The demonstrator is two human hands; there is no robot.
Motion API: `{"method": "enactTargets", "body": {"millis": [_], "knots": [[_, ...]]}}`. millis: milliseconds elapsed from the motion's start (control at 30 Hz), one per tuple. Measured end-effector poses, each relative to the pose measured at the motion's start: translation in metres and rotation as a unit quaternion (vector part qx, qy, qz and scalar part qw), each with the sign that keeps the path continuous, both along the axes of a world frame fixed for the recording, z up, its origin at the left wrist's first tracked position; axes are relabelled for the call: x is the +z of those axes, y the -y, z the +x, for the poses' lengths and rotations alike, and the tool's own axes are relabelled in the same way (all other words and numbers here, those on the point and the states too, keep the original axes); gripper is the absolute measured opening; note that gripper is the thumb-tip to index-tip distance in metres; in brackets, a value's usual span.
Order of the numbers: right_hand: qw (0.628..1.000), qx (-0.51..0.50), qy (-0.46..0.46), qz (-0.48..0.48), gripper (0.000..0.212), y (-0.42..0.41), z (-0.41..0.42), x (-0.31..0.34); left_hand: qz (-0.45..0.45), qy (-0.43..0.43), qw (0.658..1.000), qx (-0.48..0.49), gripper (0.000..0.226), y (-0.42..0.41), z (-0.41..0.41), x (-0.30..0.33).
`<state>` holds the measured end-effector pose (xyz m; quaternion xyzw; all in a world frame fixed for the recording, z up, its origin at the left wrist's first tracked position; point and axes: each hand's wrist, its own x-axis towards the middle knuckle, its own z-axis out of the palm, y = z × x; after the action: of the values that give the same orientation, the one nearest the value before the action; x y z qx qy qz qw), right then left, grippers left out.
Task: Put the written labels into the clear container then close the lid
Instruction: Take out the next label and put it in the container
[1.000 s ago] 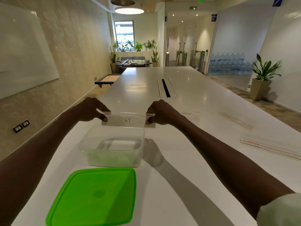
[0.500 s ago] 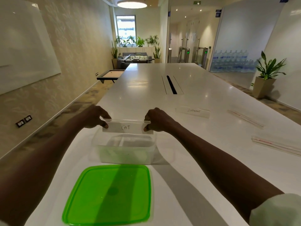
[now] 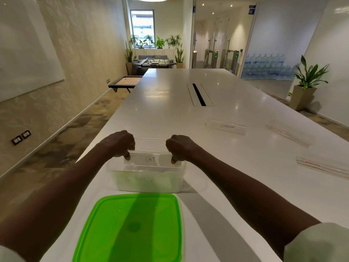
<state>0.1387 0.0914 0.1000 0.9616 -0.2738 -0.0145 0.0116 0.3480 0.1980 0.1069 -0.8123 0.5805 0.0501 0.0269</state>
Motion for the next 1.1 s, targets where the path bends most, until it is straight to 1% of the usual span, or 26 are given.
{"method": "enactTargets", "body": {"millis": [100, 233, 433, 567, 600, 667, 700, 833, 900, 933, 1000, 1100], "knots": [[0.999, 0.017, -0.031, -0.027, 0.035, -0.002, 0.006, -0.003, 0.018, 0.004, 1.0, 0.004, 0.045, 0.004, -0.001, -0.005], [0.997, 0.02, -0.064, -0.028, 0.032, -0.004, 0.012, -0.009, 0.032, 0.008, 0.999, 0.005, 0.046, 0.007, -0.002, -0.012], [0.996, 0.026, -0.073, -0.035, 0.029, -0.001, 0.016, -0.011, 0.067, 0.029, 0.997, -0.007, 0.044, 0.01, -0.001, -0.021], [0.997, 0.016, -0.067, -0.027, 0.017, 0.0, 0.017, -0.013, 0.083, 0.036, 0.996, -0.009, 0.045, 0.013, -0.002, -0.02], [0.998, 0.012, -0.058, -0.025, 0.02, 0.0, 0.017, -0.015, 0.086, 0.035, 0.996, -0.008, 0.045, 0.014, -0.002, -0.019], [0.999, 0.007, -0.047, -0.012, 0.034, 0.0, 0.016, -0.016, 0.092, 0.025, 0.995, -0.005, 0.043, 0.014, -0.001, -0.018], [0.999, 0.004, -0.044, -0.004, 0.037, 0.0, 0.015, -0.016, 0.091, 0.015, 0.996, -0.006, 0.043, 0.015, -0.001, -0.017], [0.999, -0.009, -0.014, 0.039, 0.04, 0.0, 0.013, -0.011, 0.056, -0.038, 0.998, -0.014, 0.045, 0.017, 0.001, -0.008], [0.999, -0.007, 0.017, 0.044, 0.034, 0.0, 0.011, -0.007, 0.022, -0.059, 0.998, -0.025, 0.039, 0.018, 0.003, 0.001], [0.999, -0.004, 0.037, 0.039, 0.031, 0.0, 0.01, -0.004, 0.002, -0.068, 0.997, -0.033, 0.034, 0.018, 0.003, 0.005], [0.997, -0.001, 0.076, 0.022, 0.033, -0.002, 0.007, 0.002, -0.045, -0.08, 0.995, -0.049, 0.026, 0.019, 0.003, 0.013], [0.989, 0.0, 0.142, -0.032, 0.033, -0.004, -0.001, 0.01, -0.116, -0.07, 0.989, -0.065, 0.025, 0.022, -0.004, 0.023]]}}
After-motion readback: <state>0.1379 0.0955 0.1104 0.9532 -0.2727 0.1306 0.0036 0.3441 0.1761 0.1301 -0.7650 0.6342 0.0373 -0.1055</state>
